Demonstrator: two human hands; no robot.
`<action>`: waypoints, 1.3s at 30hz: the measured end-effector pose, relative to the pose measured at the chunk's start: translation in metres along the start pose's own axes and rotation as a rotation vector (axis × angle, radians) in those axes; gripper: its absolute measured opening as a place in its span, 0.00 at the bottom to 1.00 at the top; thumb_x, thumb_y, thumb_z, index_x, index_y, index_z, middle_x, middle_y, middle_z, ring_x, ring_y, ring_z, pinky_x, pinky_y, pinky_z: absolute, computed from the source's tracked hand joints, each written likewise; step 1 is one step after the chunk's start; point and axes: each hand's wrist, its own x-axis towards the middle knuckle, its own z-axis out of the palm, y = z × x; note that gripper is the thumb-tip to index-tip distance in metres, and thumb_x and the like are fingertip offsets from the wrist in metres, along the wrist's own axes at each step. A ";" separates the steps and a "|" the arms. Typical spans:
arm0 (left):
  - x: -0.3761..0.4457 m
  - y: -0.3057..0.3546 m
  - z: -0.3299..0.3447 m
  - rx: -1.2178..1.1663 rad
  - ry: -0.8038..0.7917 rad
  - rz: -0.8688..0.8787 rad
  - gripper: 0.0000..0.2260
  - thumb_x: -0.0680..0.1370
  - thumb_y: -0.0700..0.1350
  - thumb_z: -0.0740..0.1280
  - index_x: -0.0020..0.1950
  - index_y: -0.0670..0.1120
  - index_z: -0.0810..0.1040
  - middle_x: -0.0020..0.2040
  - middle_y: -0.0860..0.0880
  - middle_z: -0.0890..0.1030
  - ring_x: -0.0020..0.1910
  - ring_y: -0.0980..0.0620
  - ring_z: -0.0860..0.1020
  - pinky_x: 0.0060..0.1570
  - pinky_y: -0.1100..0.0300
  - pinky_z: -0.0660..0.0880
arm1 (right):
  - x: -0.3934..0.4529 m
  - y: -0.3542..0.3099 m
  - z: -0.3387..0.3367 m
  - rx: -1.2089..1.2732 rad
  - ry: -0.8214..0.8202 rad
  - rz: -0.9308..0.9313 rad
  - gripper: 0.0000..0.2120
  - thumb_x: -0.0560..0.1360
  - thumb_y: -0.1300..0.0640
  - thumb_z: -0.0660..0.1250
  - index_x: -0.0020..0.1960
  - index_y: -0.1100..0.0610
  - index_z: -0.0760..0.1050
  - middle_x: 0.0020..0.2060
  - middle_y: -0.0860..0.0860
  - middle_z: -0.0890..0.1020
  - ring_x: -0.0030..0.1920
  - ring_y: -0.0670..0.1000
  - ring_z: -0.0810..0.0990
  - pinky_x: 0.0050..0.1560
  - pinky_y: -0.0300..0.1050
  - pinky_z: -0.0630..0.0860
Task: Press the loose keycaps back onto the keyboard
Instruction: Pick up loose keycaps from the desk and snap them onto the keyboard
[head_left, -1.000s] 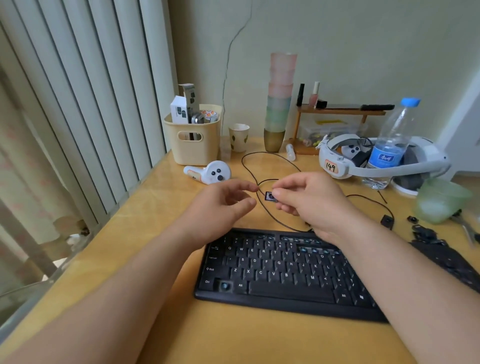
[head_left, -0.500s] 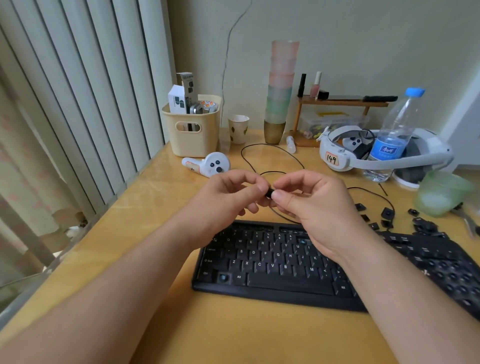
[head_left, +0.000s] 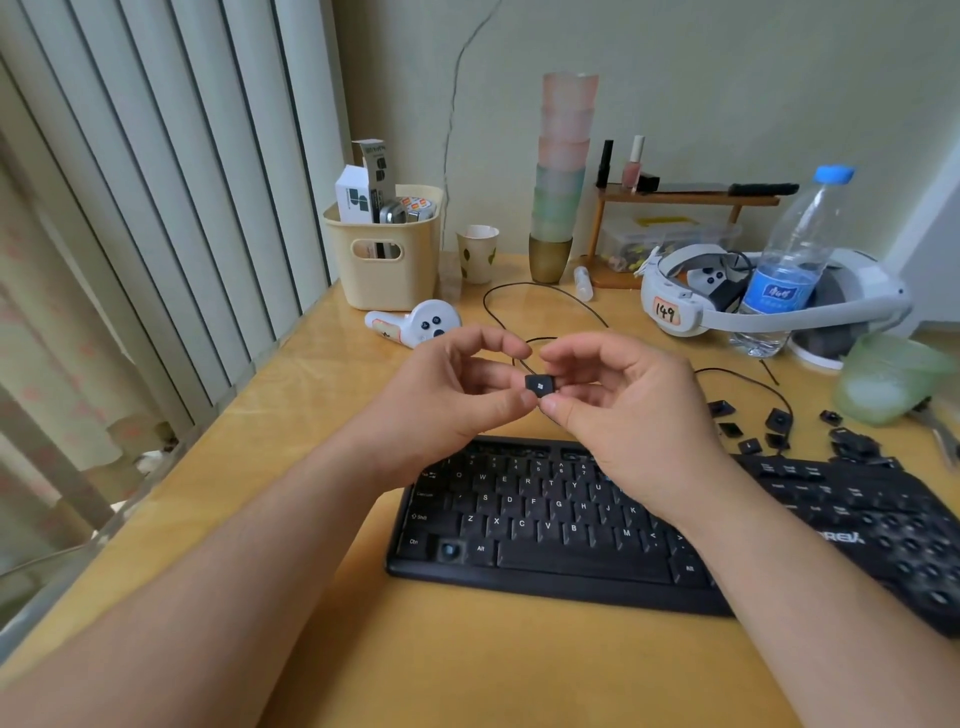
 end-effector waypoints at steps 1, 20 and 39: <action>0.000 -0.001 -0.001 0.005 0.001 -0.006 0.14 0.76 0.35 0.75 0.59 0.46 0.78 0.44 0.46 0.84 0.47 0.48 0.80 0.57 0.51 0.76 | 0.000 0.000 0.000 -0.050 -0.003 -0.027 0.23 0.69 0.71 0.78 0.51 0.44 0.85 0.49 0.46 0.84 0.51 0.49 0.84 0.54 0.46 0.83; -0.035 0.022 -0.039 0.412 -0.140 -0.191 0.18 0.65 0.50 0.80 0.49 0.43 0.83 0.50 0.38 0.86 0.50 0.43 0.84 0.66 0.38 0.76 | -0.026 -0.022 0.029 -0.720 -0.187 -0.237 0.08 0.72 0.47 0.73 0.50 0.44 0.85 0.42 0.42 0.82 0.45 0.48 0.79 0.45 0.50 0.80; -0.075 -0.010 -0.042 0.149 -0.044 -0.043 0.09 0.72 0.39 0.70 0.51 0.41 0.83 0.47 0.40 0.84 0.45 0.54 0.81 0.48 0.64 0.78 | -0.052 -0.020 0.036 -0.747 -0.207 -0.467 0.09 0.74 0.48 0.68 0.45 0.50 0.85 0.35 0.43 0.81 0.40 0.51 0.78 0.38 0.50 0.78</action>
